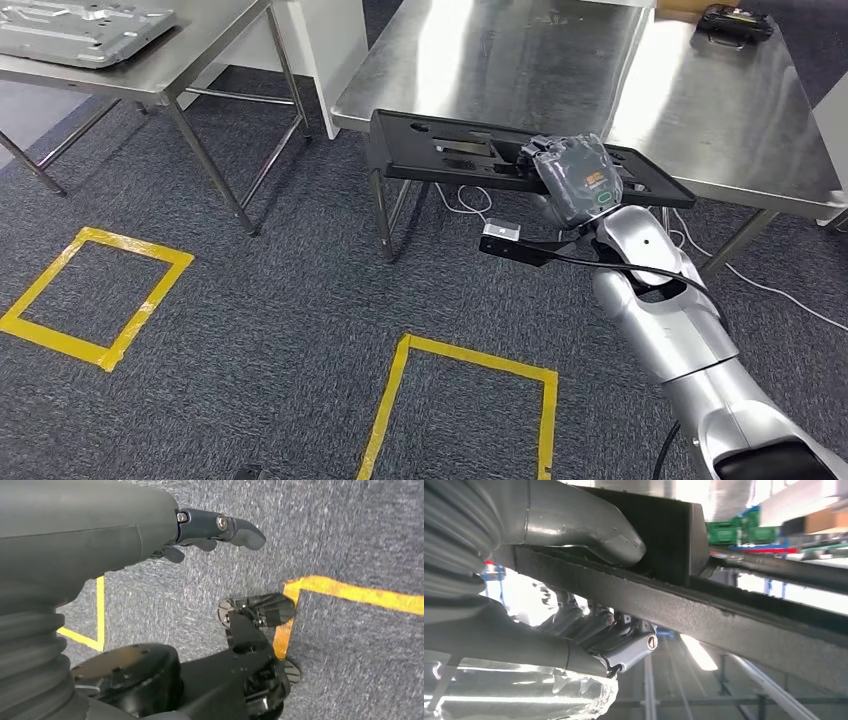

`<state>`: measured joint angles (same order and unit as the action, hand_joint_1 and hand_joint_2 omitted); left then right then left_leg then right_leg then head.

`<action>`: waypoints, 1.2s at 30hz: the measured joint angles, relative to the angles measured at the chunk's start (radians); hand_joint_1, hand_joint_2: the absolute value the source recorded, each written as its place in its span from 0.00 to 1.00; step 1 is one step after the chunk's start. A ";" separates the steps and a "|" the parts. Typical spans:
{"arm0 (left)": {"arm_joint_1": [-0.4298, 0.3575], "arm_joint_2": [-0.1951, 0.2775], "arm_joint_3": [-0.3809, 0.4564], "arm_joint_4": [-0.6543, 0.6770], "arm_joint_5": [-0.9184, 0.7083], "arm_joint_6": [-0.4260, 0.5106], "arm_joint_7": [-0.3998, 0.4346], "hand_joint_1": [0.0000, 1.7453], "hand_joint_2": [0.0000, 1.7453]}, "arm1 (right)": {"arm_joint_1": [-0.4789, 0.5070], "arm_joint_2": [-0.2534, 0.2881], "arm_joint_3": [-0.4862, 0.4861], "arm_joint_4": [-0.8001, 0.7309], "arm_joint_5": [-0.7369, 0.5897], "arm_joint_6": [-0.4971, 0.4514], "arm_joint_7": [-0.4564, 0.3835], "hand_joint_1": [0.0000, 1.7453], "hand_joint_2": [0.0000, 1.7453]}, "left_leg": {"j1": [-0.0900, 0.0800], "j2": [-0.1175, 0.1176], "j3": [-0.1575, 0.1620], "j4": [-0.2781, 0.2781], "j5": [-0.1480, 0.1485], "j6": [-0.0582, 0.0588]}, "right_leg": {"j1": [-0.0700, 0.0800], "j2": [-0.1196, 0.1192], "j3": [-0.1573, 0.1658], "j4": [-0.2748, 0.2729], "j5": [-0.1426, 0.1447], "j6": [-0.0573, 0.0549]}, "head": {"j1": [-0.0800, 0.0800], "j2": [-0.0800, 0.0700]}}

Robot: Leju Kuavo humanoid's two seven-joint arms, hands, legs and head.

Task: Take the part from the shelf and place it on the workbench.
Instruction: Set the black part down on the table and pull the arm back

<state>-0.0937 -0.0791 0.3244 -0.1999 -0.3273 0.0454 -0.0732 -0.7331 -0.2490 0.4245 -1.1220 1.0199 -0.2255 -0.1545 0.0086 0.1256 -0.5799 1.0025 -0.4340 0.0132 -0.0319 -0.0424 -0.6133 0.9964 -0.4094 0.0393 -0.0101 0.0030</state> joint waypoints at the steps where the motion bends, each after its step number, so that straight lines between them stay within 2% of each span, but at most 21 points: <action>1: -0.001 0.000 0.001 0.000 0.000 -0.001 -0.001 0.00 1.00 | 0.000 -0.001 0.000 0.001 0.000 0.000 0.000 0.87 1.00 | 0.006 -0.010 -0.002 0.008 -0.007 -0.005 | -0.001 0.013 -0.001 0.001 0.002 -0.007 | -0.001 0.000; 2: -0.001 0.000 0.002 0.000 0.001 -0.001 -0.002 0.00 1.00 | 0.000 -0.002 0.000 0.002 0.001 0.000 0.000 0.87 1.00 | 0.011 -0.031 -0.009 0.028 -0.025 -0.010 | -0.001 0.025 -0.003 0.001 0.004 -0.014 | -0.001 0.000; 4: -0.001 -0.001 0.004 0.000 0.001 -0.002 -0.003 0.00 1.00 | 0.000 0.001 0.000 0.002 0.001 0.000 0.000 0.87 1.00 | 0.016 -0.093 -0.050 0.132 -0.091 -0.017 | 0.000 0.048 -0.004 0.001 0.008 -0.024 | -0.003 0.000; 6: 0.000 -0.001 0.008 0.000 0.002 -0.004 -0.007 0.00 1.00 | 0.001 0.005 0.003 0.003 0.003 0.000 0.000 0.87 1.00 | 0.016 -0.118 -0.111 0.262 -0.149 -0.016 | 0.008 0.070 -0.006 0.001 0.012 -0.030 | -0.004 0.000; 7: 0.001 -0.001 0.010 0.000 0.002 -0.005 -0.011 0.00 1.00 | 0.001 0.006 0.005 0.004 0.005 -0.001 0.000 0.87 1.00 | 0.014 -0.120 -0.127 0.293 -0.153 -0.011 | 0.013 0.081 -0.007 0.001 0.013 -0.033 | -0.003 0.000; 9: 0.001 -0.001 0.014 0.000 0.003 -0.006 -0.021 0.00 1.00 | 0.001 0.006 0.007 0.006 0.011 -0.002 0.001 0.87 1.00 | 0.007 -0.123 -0.105 0.240 -0.107 0.010 | 0.023 0.099 -0.008 0.001 0.016 -0.038 | -0.003 0.000; 11: 0.000 0.001 0.017 0.000 0.003 -0.004 -0.028 0.00 1.00 | 0.000 0.006 0.008 0.006 0.016 -0.003 0.002 0.87 1.00 | -0.006 -0.134 -0.042 0.108 -0.044 0.045 | 0.031 0.111 -0.008 0.000 0.020 -0.040 | -0.001 0.000; 13: -0.001 0.003 0.020 0.000 0.003 -0.003 -0.033 0.00 1.00 | -0.002 0.005 0.009 0.006 0.021 -0.005 0.003 0.87 1.00 | -0.019 -0.142 -0.010 0.038 -0.019 0.072 | 0.030 0.117 -0.010 -0.002 0.024 -0.038 | 0.001 0.000; 15: -0.001 0.003 0.022 0.000 0.004 -0.005 -0.035 0.00 1.00 | -0.003 0.003 0.010 0.007 0.024 -0.006 0.003 0.87 1.00 | -0.026 -0.140 -0.007 0.022 -0.011 0.083 | 0.027 0.120 -0.011 -0.010 0.031 -0.029 | -0.002 0.000; 17: -0.001 0.003 0.024 0.000 0.007 -0.008 -0.035 0.00 1.00 | -0.006 0.001 0.010 0.008 0.027 -0.008 0.004 0.87 1.00 | -0.021 -0.134 0.005 -0.012 0.012 0.083 | 0.032 0.106 -0.021 -0.001 0.026 -0.024 | -0.002 0.000; 18: -0.001 0.002 0.025 0.000 0.007 -0.009 -0.035 0.00 1.00 | -0.009 0.001 0.011 0.008 0.028 -0.010 0.004 0.87 1.00 | -0.017 -0.129 0.010 -0.029 0.025 0.081 | 0.035 0.093 -0.039 0.030 0.009 -0.026 | -0.002 0.000; 20: 0.000 0.001 0.027 0.000 0.007 -0.010 -0.035 0.00 1.00 | -0.014 0.001 0.013 0.010 0.030 -0.014 0.005 0.87 1.00 | -0.012 -0.123 0.007 -0.044 0.039 0.076 | 0.032 0.067 -0.097 0.149 -0.049 -0.033 | 0.000 0.000; 22: 0.000 -0.001 0.028 0.000 0.007 -0.010 -0.036 0.00 1.00 | -0.012 0.002 0.016 0.013 0.033 -0.016 0.006 0.87 1.00 | -0.011 -0.116 -0.002 -0.043 0.045 0.068 | 0.022 0.058 -0.141 0.258 -0.091 -0.025 | 0.000 0.000; 23: 0.001 -0.003 0.028 0.000 0.007 -0.010 -0.038 0.00 1.00 | -0.010 0.002 0.017 0.015 0.035 -0.017 0.006 0.87 1.00 | -0.009 -0.114 -0.007 -0.043 0.047 0.063 | 0.015 0.054 -0.138 0.264 -0.093 -0.015 | 0.000 0.000; 24: 0.000 -0.004 0.028 0.000 0.007 -0.010 -0.040 0.00 1.00 | -0.009 0.002 0.017 0.016 0.036 -0.017 0.006 0.87 1.00 | -0.006 -0.112 -0.011 -0.041 0.049 0.057 | 0.009 0.050 -0.113 0.228 -0.081 -0.002 | 0.000 0.000; 26: 0.000 -0.005 0.029 0.000 0.007 -0.008 -0.047 0.00 1.00 | -0.009 0.002 0.017 0.017 0.036 -0.017 0.007 0.87 1.00 | -0.003 -0.108 -0.022 -0.028 0.047 0.040 | -0.003 0.036 -0.027 0.086 -0.045 0.021 | 0.000 0.000; 27: 0.000 -0.005 0.030 0.000 0.008 -0.008 -0.049 0.00 1.00 | -0.010 0.003 0.017 0.017 0.037 -0.018 0.007 0.87 1.00 | -0.003 -0.106 -0.028 -0.020 0.042 0.031 | -0.004 0.032 0.006 0.031 -0.035 0.022 | 0.000 0.000; 29: -0.001 -0.005 0.035 -0.001 0.009 -0.013 -0.053 0.00 1.00 | -0.010 0.003 0.016 0.017 0.038 -0.018 0.009 0.87 1.00 | -0.005 -0.103 -0.037 -0.008 0.029 0.013 | -0.001 0.031 0.028 -0.011 -0.033 0.006 | -0.001 0.000; 32: -0.001 -0.004 0.040 -0.003 0.010 -0.023 -0.060 0.00 1.00 | -0.009 0.001 0.015 0.017 0.039 -0.019 0.011 0.87 1.00 | 0.004 -0.099 -0.040 0.006 0.013 -0.004 | -0.003 0.043 0.032 -0.011 -0.033 -0.023 | -0.004 0.000; 34: -0.001 -0.003 0.041 -0.005 0.009 -0.023 -0.064 0.00 1.00 | -0.009 0.002 0.015 0.017 0.039 -0.019 0.012 0.87 1.00 | 0.010 -0.107 -0.074 0.085 -0.024 -0.015 | -0.007 0.049 0.045 -0.012 -0.034 -0.038 | -0.006 0.000; 36: 0.000 -0.003 0.043 -0.005 0.009 -0.022 -0.065 0.00 1.00 | -0.007 0.004 0.016 0.017 0.040 -0.019 0.012 0.87 1.00 | 0.012 -0.114 -0.155 0.230 -0.079 -0.022 | -0.001 0.055 0.054 -0.012 -0.041 -0.047 | -0.008 0.000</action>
<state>-0.0941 -0.0819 0.3672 -0.2045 -0.3181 0.0236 -0.1385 -0.7402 -0.2447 0.4403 -1.1049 1.0597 -0.2440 -0.1420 0.0201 0.0121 -0.7350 1.2326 -0.5127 -0.0090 -0.0328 0.0125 -0.5589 0.9845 -0.4507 -0.0079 -0.0181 0.0030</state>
